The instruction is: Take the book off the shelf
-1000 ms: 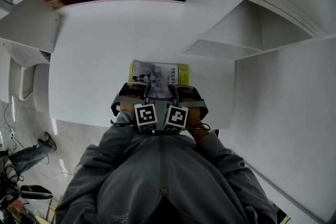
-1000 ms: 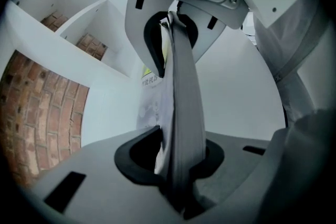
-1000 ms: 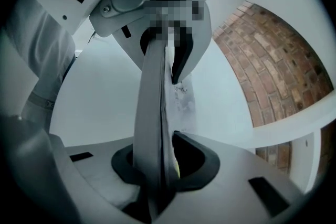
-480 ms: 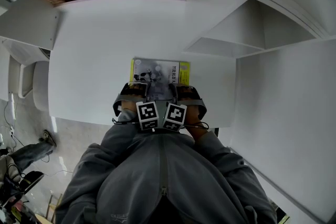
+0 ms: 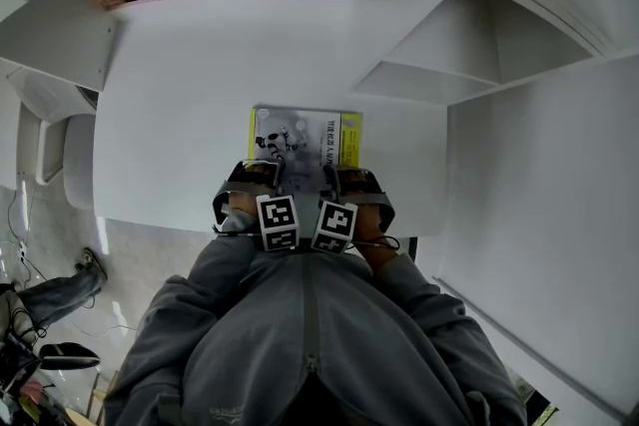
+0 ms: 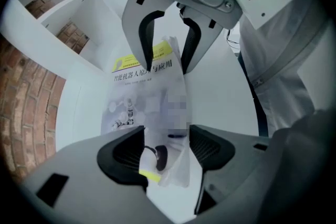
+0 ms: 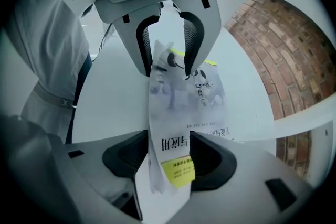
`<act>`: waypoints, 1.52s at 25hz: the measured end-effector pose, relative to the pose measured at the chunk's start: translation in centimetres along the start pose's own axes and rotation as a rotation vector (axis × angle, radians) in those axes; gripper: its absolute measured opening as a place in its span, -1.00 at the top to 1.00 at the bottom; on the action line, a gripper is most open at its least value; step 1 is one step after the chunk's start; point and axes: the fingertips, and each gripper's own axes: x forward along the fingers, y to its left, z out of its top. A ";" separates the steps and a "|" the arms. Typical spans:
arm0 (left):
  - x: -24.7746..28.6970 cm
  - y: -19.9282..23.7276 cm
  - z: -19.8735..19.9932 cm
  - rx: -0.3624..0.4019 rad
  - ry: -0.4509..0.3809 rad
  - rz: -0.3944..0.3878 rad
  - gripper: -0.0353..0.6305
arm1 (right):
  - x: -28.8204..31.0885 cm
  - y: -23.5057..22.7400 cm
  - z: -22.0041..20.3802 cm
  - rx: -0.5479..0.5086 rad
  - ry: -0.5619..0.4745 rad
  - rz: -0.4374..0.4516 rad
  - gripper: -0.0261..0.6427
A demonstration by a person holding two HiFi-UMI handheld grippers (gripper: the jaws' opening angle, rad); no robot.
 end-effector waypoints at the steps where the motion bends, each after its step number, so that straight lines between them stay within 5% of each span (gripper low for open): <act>1: -0.2 -0.1 0.0 0.000 -0.003 0.001 0.08 | -0.1 0.2 -0.1 -0.001 0.000 -0.002 0.20; 8: -2.0 -0.1 0.4 -0.031 -0.044 0.028 0.08 | -1.8 0.1 -0.2 0.022 -0.019 -0.030 0.20; 12: -4.4 1.1 1.9 -0.129 -0.157 0.060 0.16 | -3.9 -0.9 0.7 0.062 -0.077 -0.065 0.20; 17: -9.1 4.9 3.7 -0.384 -0.392 0.159 0.67 | -7.4 -3.8 2.0 0.145 -0.172 -0.149 0.20; 22: -13.0 7.7 3.7 -0.425 -0.463 0.307 0.83 | -11.6 -7.4 2.8 0.159 -0.233 -0.290 0.37; 31: -20.7 11.6 3.8 -0.646 -0.726 0.479 0.87 | -19.8 -12.7 4.5 0.361 -0.440 -0.468 0.75; 38: -27.4 13.8 3.6 -0.747 -0.908 0.647 0.88 | -25.8 -15.4 4.8 0.571 -0.673 -0.595 0.82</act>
